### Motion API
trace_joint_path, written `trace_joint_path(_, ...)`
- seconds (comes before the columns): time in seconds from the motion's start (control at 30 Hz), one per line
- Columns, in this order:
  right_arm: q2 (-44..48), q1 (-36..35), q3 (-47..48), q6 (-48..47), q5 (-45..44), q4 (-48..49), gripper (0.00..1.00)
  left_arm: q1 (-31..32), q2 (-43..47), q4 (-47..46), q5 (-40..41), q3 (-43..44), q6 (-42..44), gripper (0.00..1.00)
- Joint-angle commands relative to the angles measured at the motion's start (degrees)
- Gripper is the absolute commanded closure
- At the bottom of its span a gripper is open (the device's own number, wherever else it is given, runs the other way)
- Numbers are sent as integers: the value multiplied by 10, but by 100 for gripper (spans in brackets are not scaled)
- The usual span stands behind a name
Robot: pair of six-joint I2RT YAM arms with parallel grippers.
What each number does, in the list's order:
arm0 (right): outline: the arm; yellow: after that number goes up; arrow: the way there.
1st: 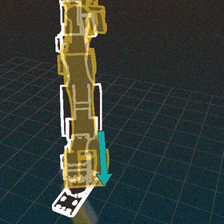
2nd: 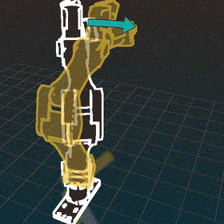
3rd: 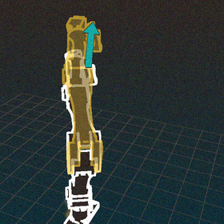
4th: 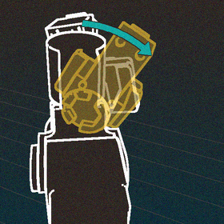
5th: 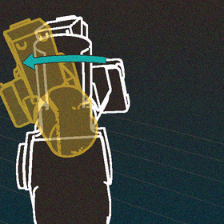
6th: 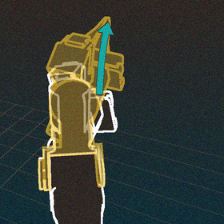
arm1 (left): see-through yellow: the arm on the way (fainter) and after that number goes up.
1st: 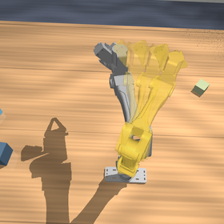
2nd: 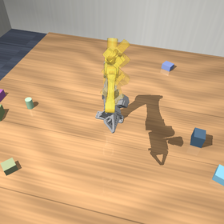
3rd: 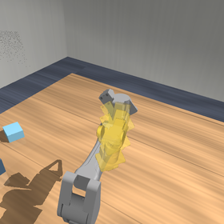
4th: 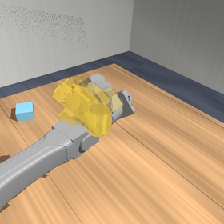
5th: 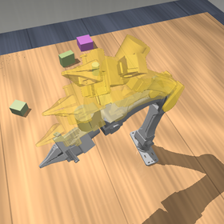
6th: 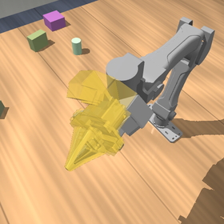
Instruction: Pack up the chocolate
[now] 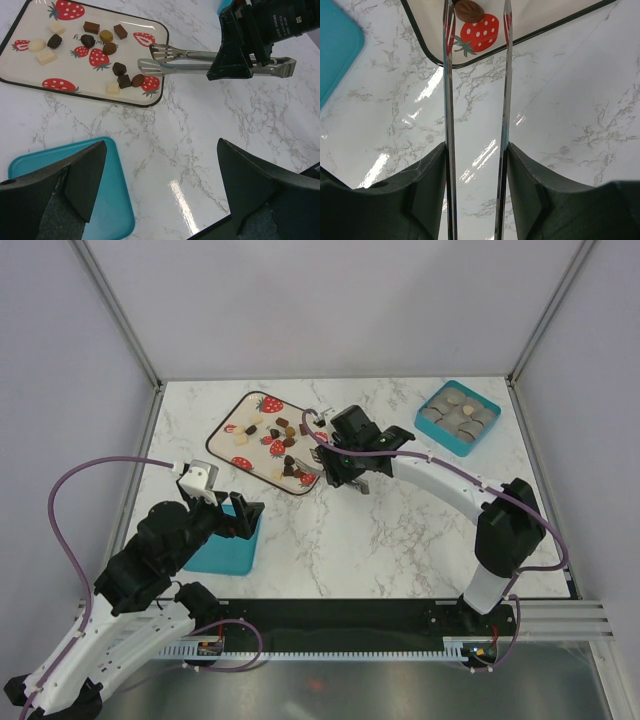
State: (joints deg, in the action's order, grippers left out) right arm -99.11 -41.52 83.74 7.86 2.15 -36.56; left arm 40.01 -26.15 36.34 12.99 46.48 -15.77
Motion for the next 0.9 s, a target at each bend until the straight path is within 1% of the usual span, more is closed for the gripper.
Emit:
trace_joint_path(0.0,0,-8,1,-28,8,29,44,2,4,-11,9,-3,21,0)
trace_joint_path(0.17,-18,-21,5,-42,-1,28,43,2,5,-11,8,-2,21,0)
trace_joint_path(0.87,-77,-25,37,-56,-14,22,41,2,2,-11,8,-2,21,0)
